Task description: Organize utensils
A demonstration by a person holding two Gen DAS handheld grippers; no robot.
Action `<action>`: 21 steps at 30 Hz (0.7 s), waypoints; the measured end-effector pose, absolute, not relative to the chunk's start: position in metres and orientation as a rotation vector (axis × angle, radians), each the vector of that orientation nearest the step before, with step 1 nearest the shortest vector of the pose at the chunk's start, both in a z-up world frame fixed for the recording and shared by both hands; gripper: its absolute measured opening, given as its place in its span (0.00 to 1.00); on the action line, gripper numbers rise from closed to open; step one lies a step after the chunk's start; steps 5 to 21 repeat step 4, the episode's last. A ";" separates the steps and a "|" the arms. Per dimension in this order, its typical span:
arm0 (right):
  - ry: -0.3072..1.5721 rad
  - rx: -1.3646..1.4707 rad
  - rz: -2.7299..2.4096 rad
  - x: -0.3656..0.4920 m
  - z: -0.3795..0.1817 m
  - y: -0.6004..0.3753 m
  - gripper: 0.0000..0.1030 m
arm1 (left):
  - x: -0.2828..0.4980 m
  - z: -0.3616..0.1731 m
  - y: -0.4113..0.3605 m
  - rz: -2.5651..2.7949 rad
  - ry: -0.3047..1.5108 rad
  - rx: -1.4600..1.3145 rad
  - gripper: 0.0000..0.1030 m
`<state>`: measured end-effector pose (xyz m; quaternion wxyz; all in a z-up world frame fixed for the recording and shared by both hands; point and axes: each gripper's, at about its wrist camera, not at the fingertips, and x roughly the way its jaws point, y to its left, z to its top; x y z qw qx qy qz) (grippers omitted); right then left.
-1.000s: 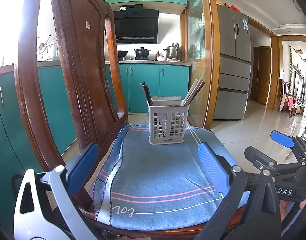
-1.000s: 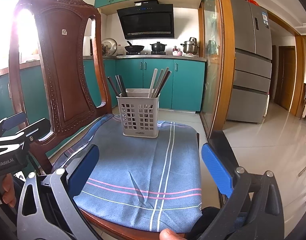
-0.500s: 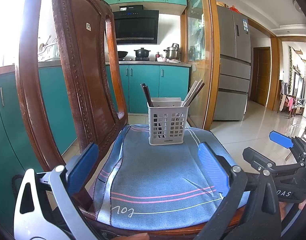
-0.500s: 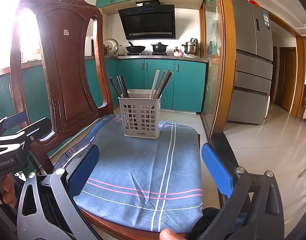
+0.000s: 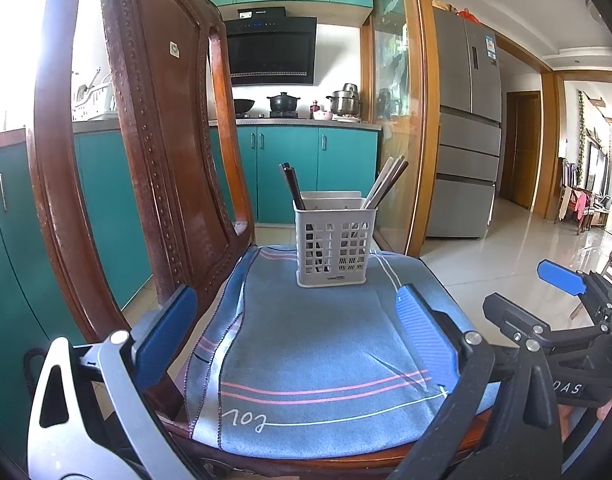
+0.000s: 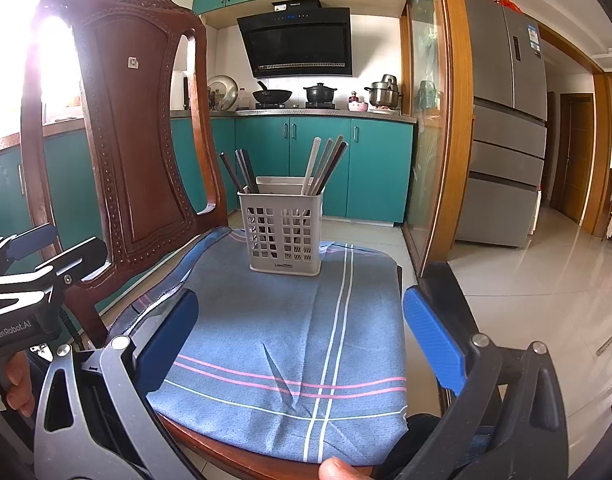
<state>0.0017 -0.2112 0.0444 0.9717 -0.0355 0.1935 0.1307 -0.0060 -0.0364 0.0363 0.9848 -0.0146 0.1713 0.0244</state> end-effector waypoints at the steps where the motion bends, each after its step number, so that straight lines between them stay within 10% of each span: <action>1: 0.391 -0.071 0.265 0.002 0.044 -0.211 0.97 | -0.004 0.036 -0.036 0.050 0.348 -0.028 0.96; 21: 0.398 -0.072 0.263 0.004 0.042 -0.212 0.97 | 0.000 0.033 -0.037 0.044 0.360 -0.027 0.96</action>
